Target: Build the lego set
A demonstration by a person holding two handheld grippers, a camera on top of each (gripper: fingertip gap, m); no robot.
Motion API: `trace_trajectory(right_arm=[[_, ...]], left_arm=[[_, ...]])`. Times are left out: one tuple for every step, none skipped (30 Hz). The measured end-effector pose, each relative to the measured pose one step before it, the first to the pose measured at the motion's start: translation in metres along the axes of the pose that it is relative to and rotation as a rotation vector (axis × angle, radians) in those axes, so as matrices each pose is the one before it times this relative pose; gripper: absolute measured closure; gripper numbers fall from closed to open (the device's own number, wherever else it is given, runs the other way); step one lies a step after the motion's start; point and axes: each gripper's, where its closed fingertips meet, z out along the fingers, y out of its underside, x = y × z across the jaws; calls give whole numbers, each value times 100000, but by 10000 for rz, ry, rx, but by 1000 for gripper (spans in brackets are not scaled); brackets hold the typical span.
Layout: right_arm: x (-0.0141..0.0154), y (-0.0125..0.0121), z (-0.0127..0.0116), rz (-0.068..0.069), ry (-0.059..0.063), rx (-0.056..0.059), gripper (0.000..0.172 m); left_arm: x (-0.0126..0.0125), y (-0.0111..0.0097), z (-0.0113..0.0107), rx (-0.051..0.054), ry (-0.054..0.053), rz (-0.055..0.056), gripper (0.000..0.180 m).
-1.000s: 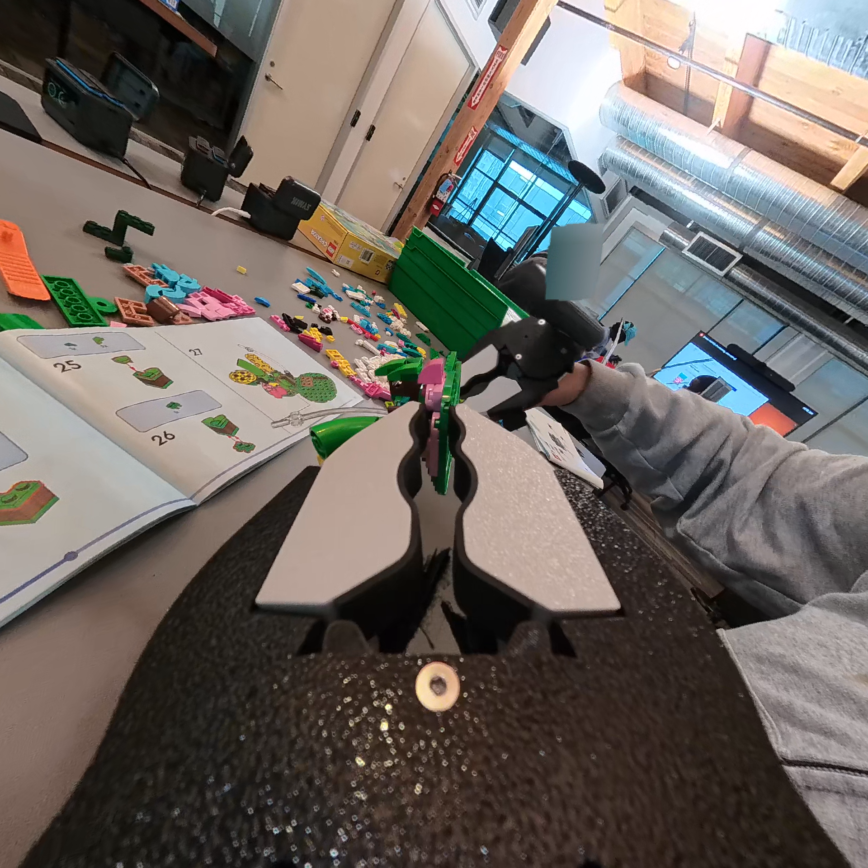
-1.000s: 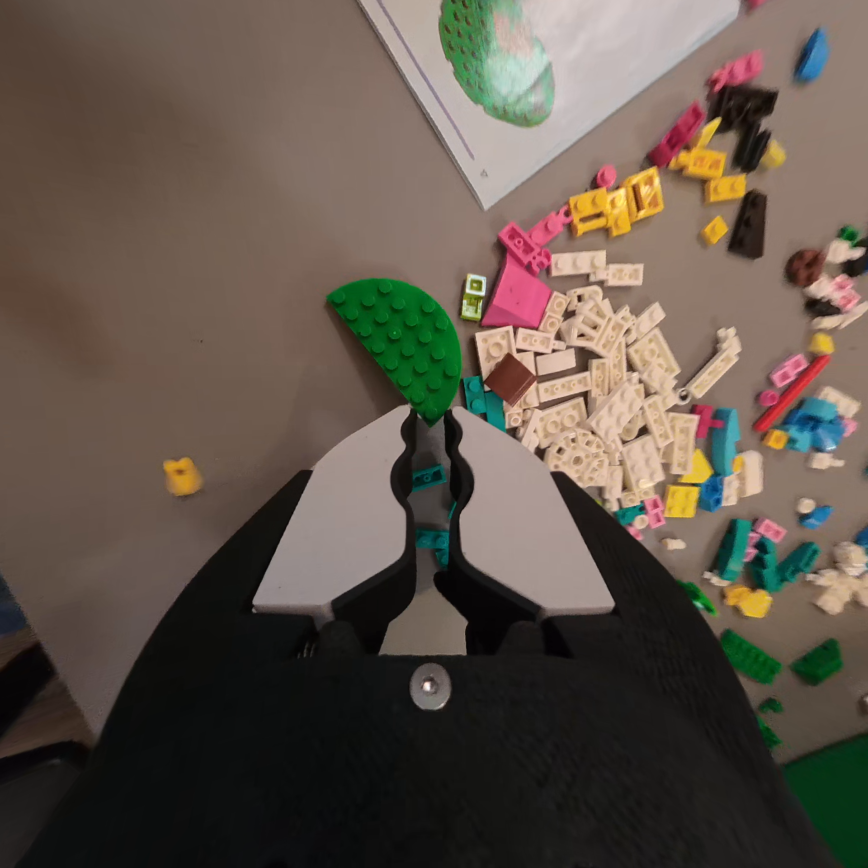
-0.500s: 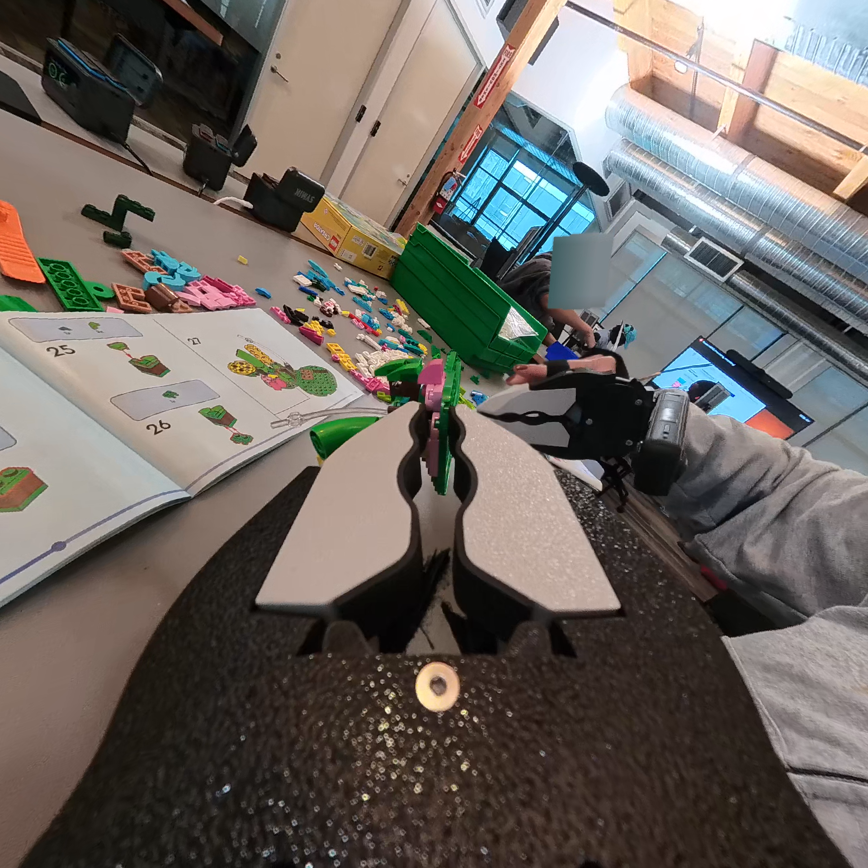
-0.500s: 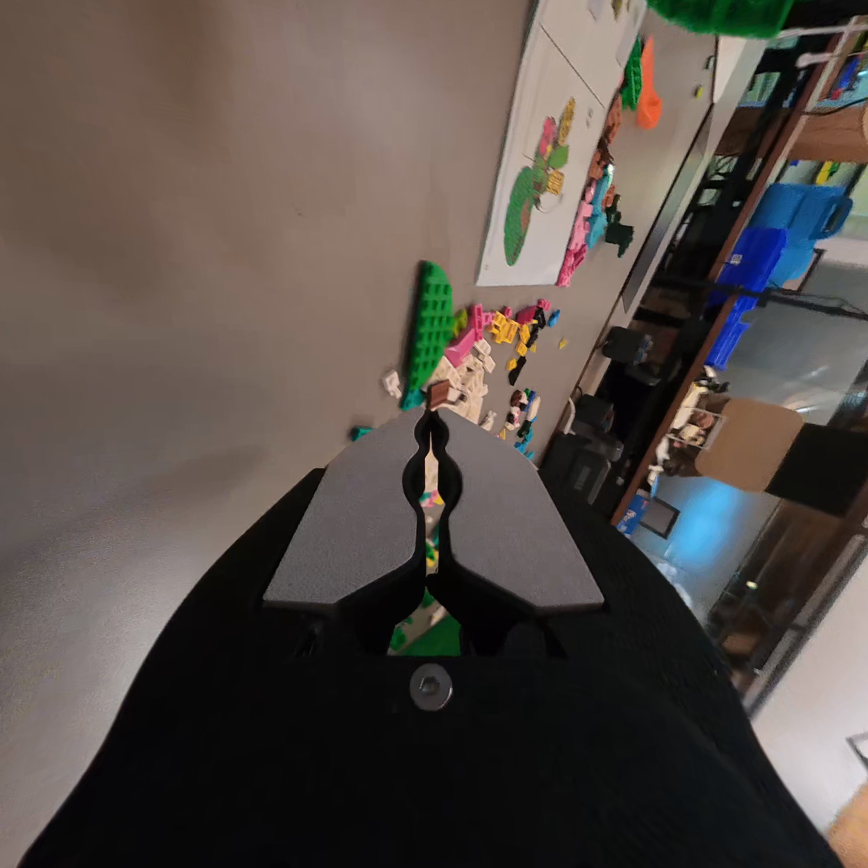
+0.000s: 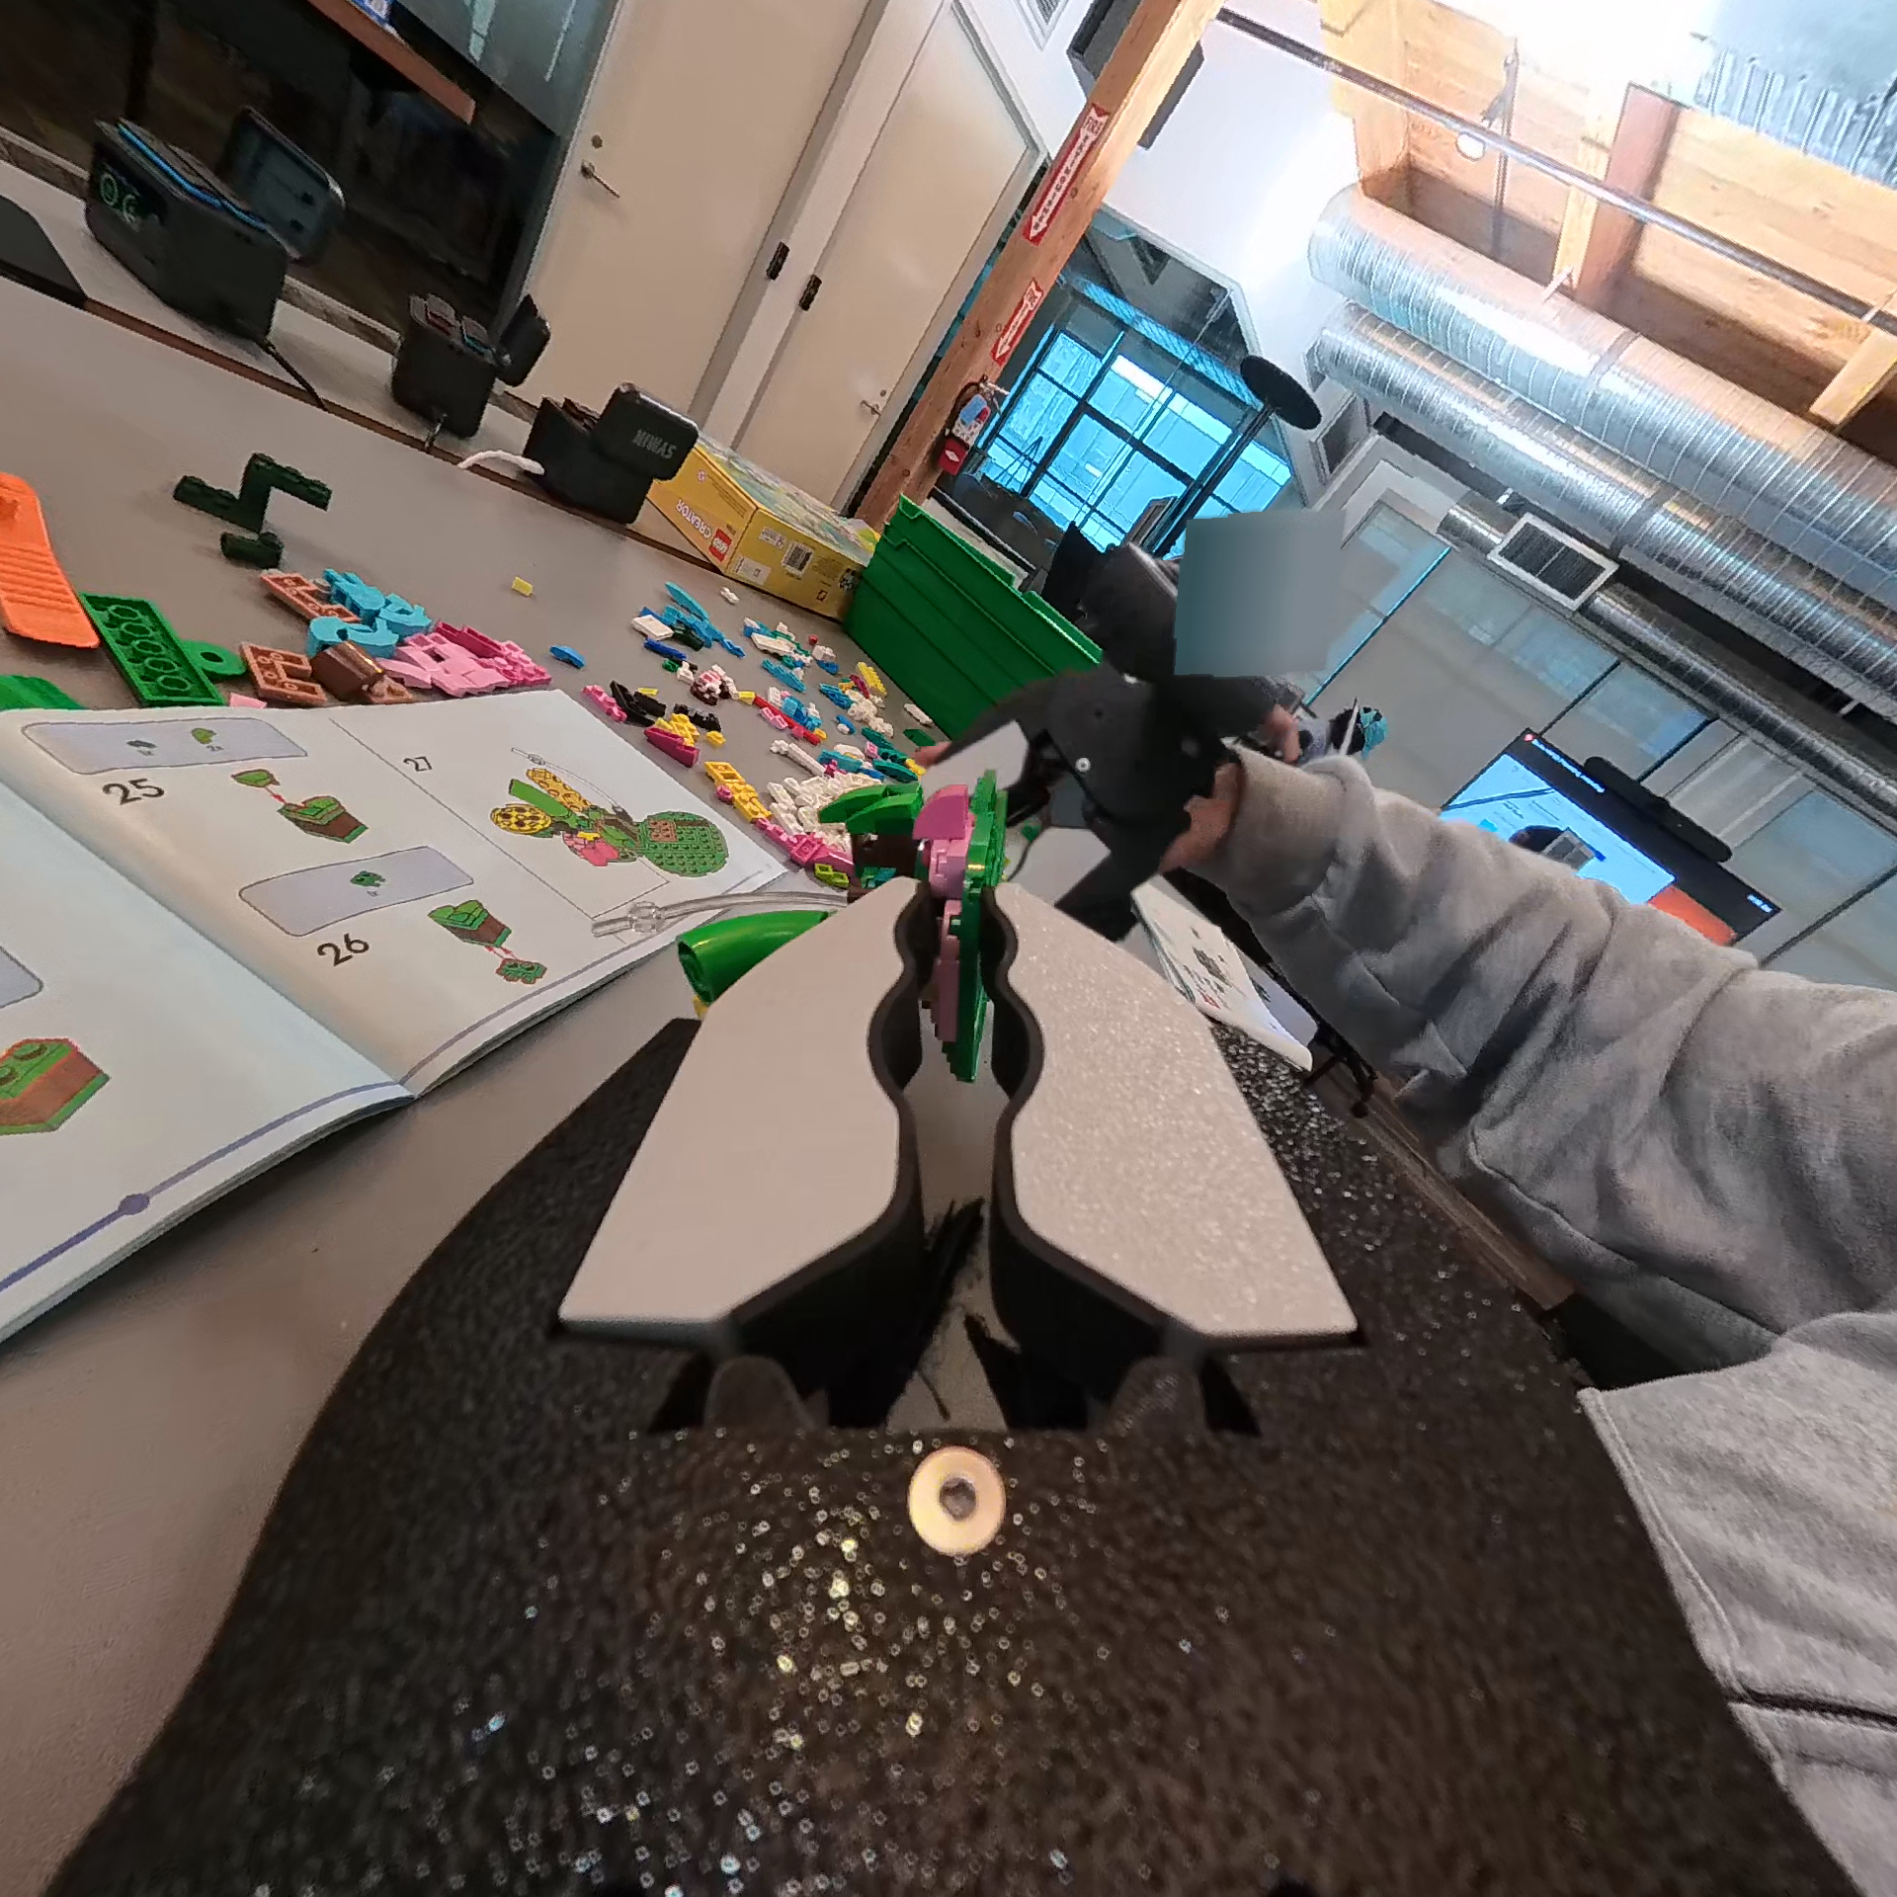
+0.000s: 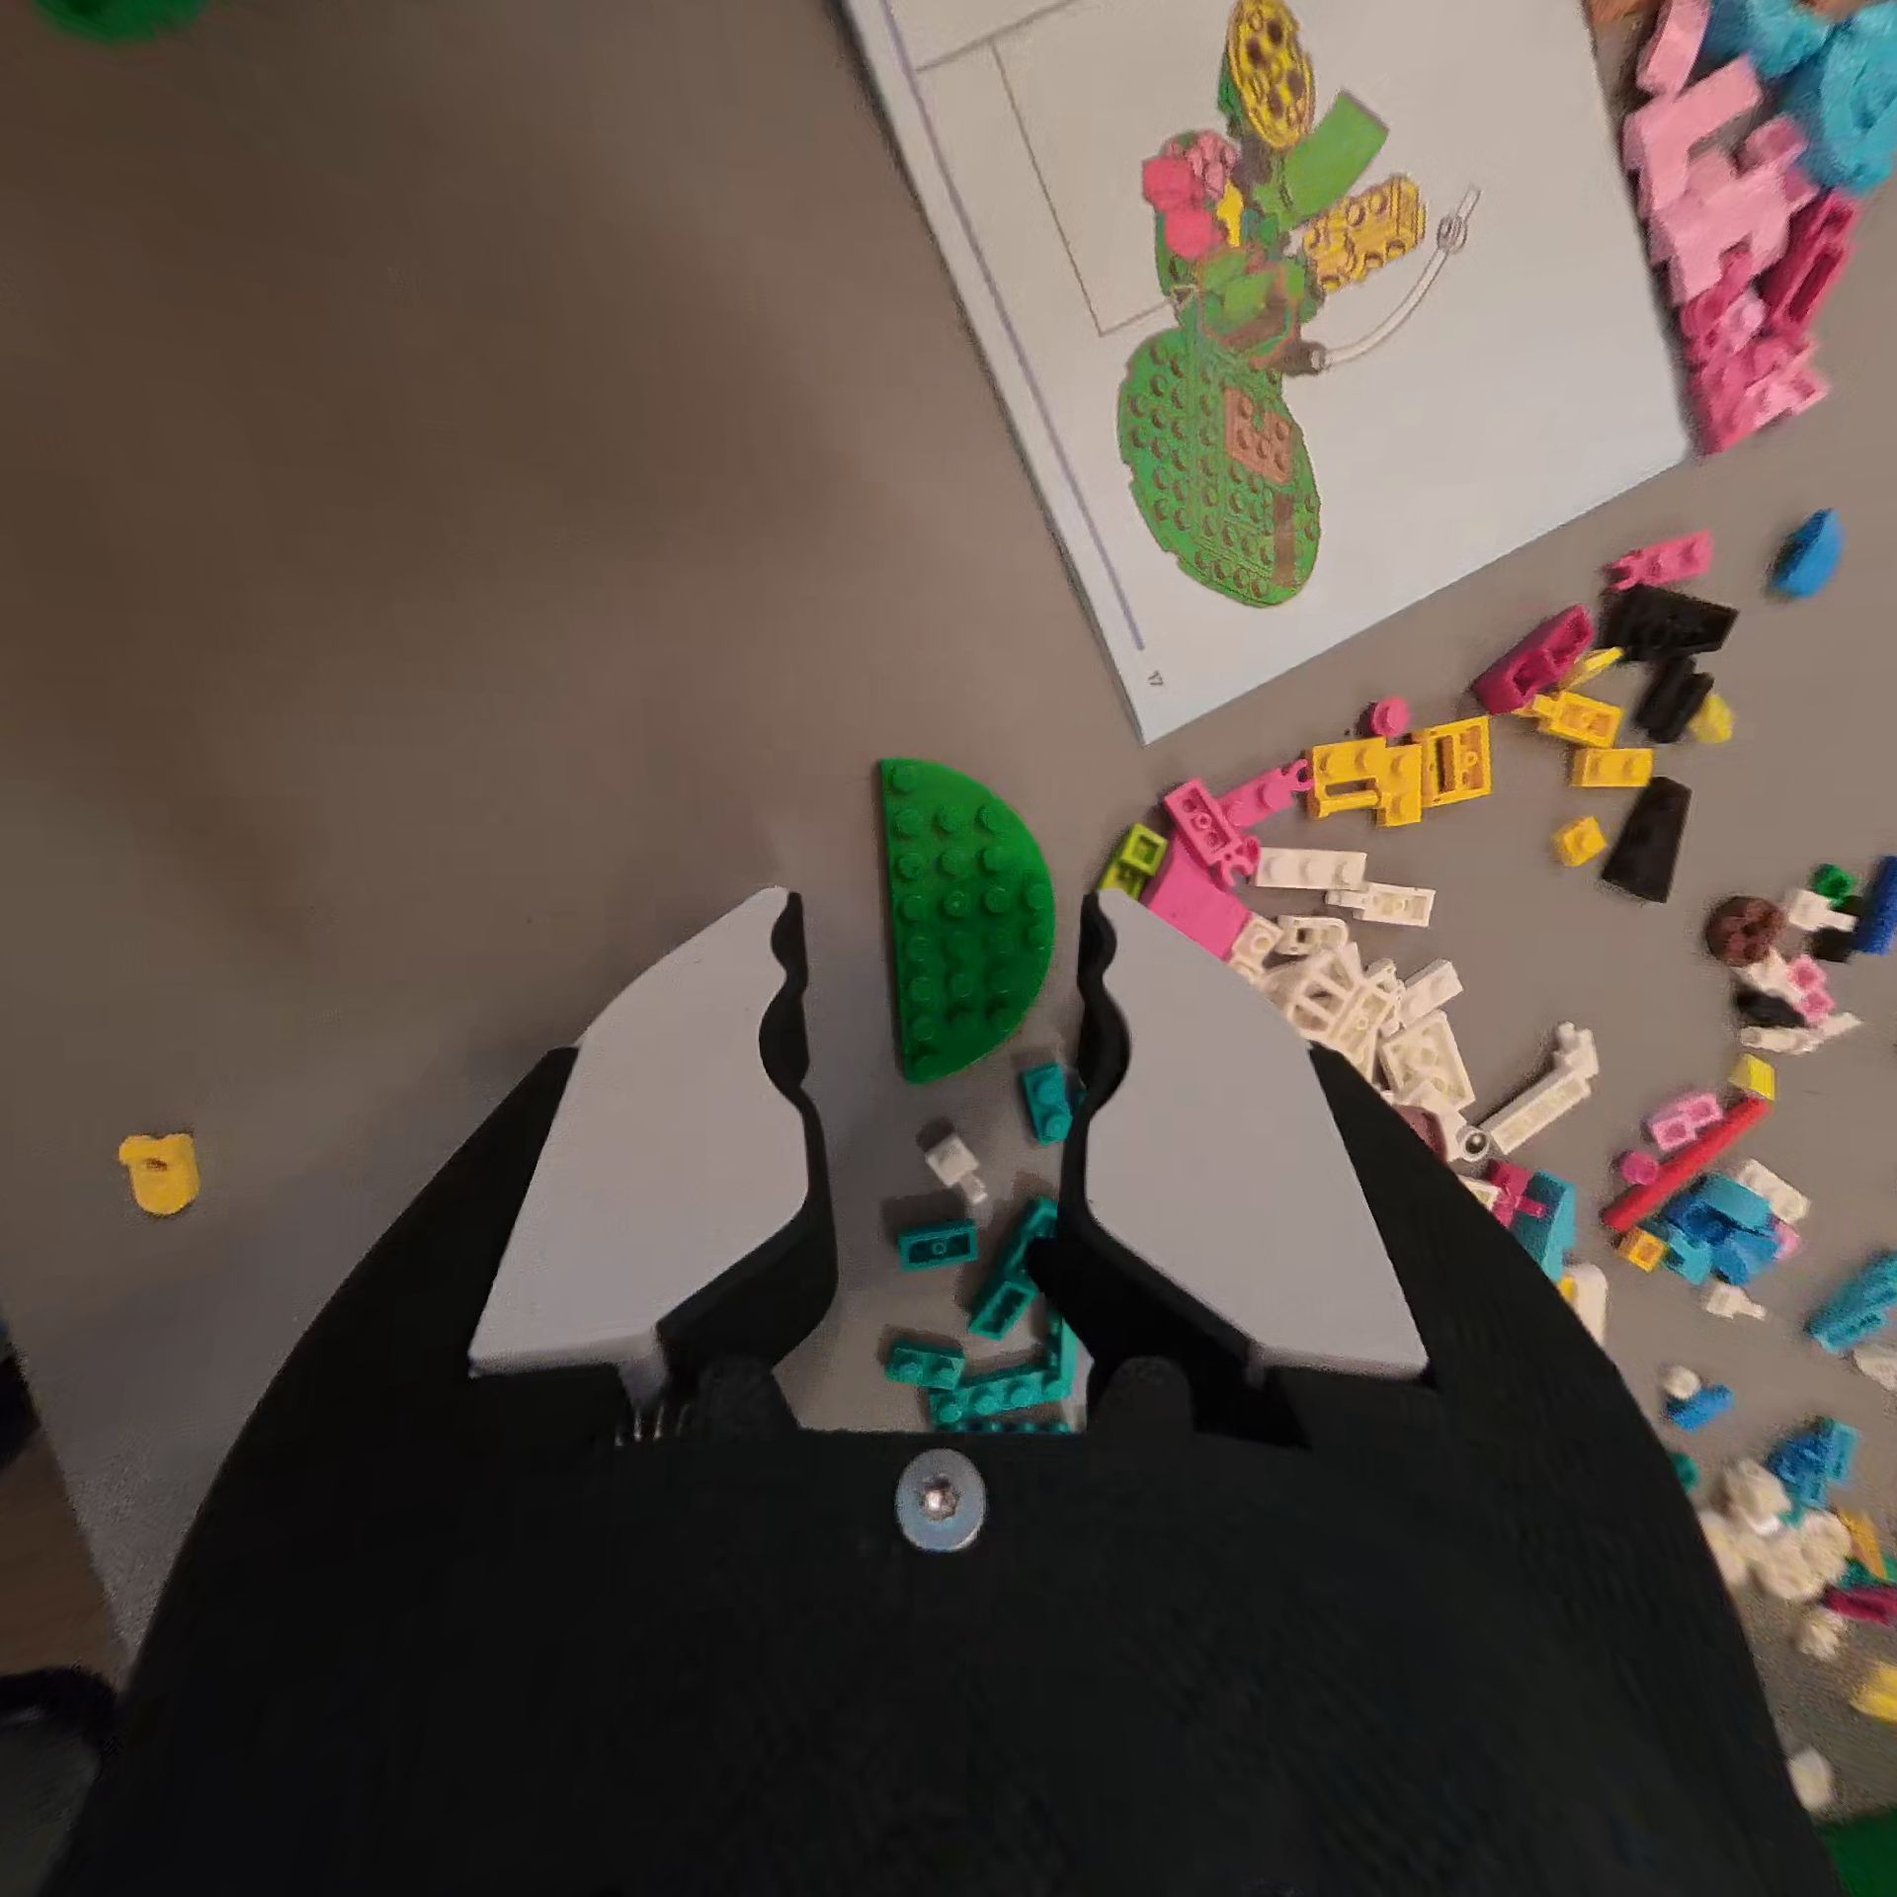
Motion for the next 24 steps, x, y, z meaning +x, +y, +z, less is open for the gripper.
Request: trace_trajectory(right_arm=[[152,15,103,116,-352,-118,123],[-76,129,122,112,-419,-226,123],[-23,186,181,92,-323,-281,123],[68,238,196,38,-189,-302,123],[53,277,205,60,-166,-318,124],[-31,5,69,121,-209,-126,127],[4,-59,-25,54,-127,-58,134],[-107,20,-13,-64,-114,-95,141],[-90,-23,22,-133,-20,-55,141],[-68,-37,32,-154,57,-47,142],[-147,-121,5,-183,68,13,142],[-26,-215,-11,-252,215,85,142],[62,-316,-68,-310,336,163,142],[13,-476,-172,-291,353,269,142],[84,-729,-322,-287,481,413,142],[187,-899,-476,-386,639,495,142],[315,-924,-638,-477,779,451,142],[608,-1007,-768,-576,1014,441,142],[774,-1115,-900,-674,1132,466,142],[750,-1073,-935,-720,1056,377,142],[851,-1051,-937,-755,1061,319,142],[840,-1018,-906,-783,976,295,142],[523,-891,-775,-705,665,227,142],[409,-857,-654,-588,526,208,142]], left_arm=[[-55,-35,-58,8,-14,-15,173],[-77,-57,-70,17,-16,-31,173],[-94,-76,-71,35,-20,-51,173],[-98,-82,-87,31,-18,-62,173],[-103,-43,-93,3,-31,-52,173],[-137,-9,-107,-24,-63,-37,173],[-179,40,-122,-57,-89,-65,173],[-178,89,-103,-133,-55,-121,173],[-134,189,-57,-272,10,-222,173],[-49,153,-65,-344,86,-262,173],[39,78,-93,-382,120,-171,173],[-49,-44,-138,-359,6,-30,173],[-141,-156,-165,-292,-118,85,173],[-155,-212,-164,-226,-115,81,173],[-133,-301,-176,-78,-68,-39,173],[-67,-361,-160,85,21,-208,173],[49,-349,-159,190,119,-295,173],[17,-245,-117,218,82,-303,173],[-39,-112,-48,231,12,-215,173],[-4,6,3,233,3,-144,173],[-16,176,76,152,-17,-181,173],[5,181,110,168,13,-183,173],[-41,238,138,151,0,-270,173],[-28,225,151,135,29,-297,173]])
